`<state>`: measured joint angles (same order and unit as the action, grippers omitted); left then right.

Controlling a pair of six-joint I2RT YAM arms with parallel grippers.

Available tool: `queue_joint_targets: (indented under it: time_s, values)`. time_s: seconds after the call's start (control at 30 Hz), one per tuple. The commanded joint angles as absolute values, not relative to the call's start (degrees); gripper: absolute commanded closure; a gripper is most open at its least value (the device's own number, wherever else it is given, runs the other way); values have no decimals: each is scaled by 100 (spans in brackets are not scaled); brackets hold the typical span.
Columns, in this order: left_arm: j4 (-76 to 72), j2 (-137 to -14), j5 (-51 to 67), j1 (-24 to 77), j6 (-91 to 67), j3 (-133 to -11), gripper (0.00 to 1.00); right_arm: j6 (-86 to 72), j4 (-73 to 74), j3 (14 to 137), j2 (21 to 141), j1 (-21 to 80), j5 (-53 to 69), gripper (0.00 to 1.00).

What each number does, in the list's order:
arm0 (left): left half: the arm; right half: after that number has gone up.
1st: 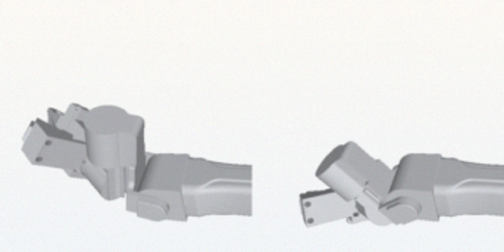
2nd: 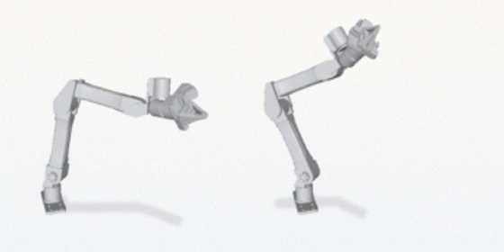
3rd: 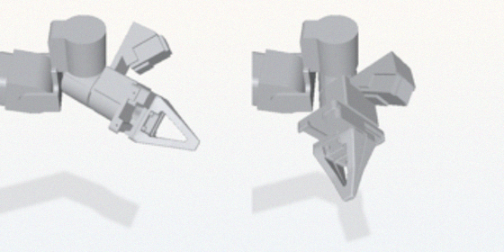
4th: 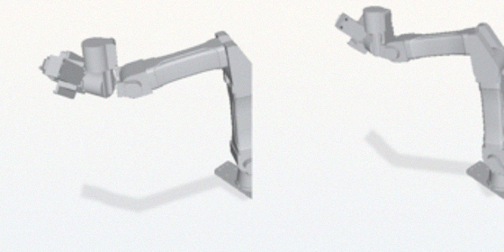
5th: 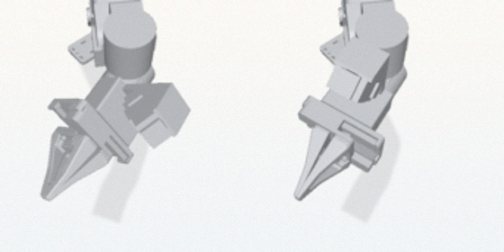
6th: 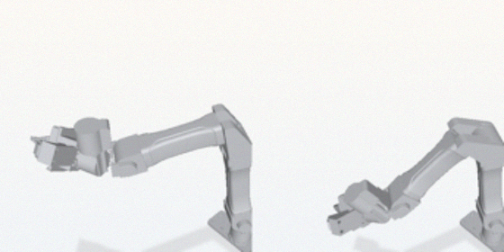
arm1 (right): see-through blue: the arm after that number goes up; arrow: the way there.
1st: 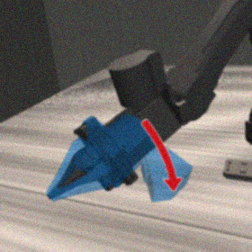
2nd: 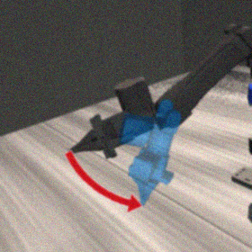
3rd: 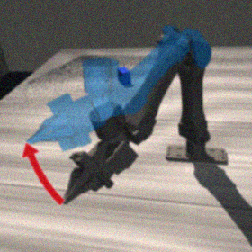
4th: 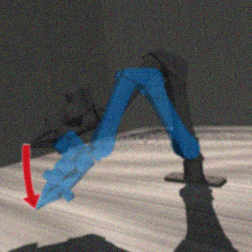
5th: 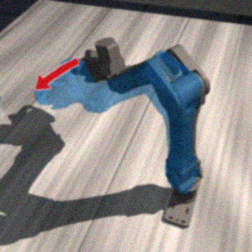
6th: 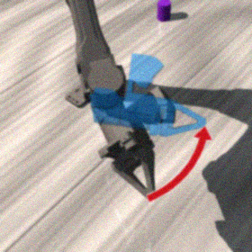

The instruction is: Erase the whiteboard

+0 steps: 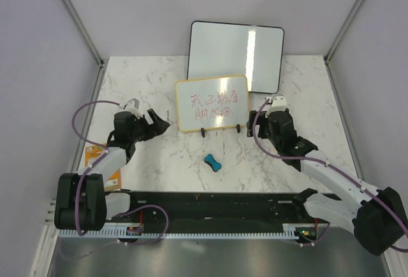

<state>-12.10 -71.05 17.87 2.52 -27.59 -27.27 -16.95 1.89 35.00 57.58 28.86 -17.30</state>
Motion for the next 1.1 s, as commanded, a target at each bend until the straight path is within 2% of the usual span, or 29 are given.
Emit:
queue_joint_targets:
  time_s: [0.0,0.1,0.13,0.23,0.47,0.67,0.83,1.07]
  values:
    - [-1468,-6479,2163,26,-2910,-2593,0,-2013,300,3551,5994,3427,-1459,2]
    - [-1659,-6189,2276,26,-2979,-2427,0,-1830,263,3708,6423,3875,-1476,2]
    - [-1687,-6135,2285,26,-3058,-2382,1,-1732,333,3787,6573,3989,-1433,7]
    - [-1881,-6161,2670,26,-3129,-2338,0,-1556,623,4147,7241,4411,-1222,12]
    - [-2109,-6486,3181,35,-3173,-2382,0,-1520,747,4596,8356,5238,-967,14]
    - [-2346,-6837,3453,35,-3225,-2417,0,-1608,677,4825,8858,5703,-896,20]
    - [-2601,-7444,3884,35,-3322,-2505,0,-1696,668,4974,9044,6011,-1177,19]
    - [-2654,-7602,3911,35,-3243,-2487,0,-1758,764,5133,9290,6143,-1300,19]
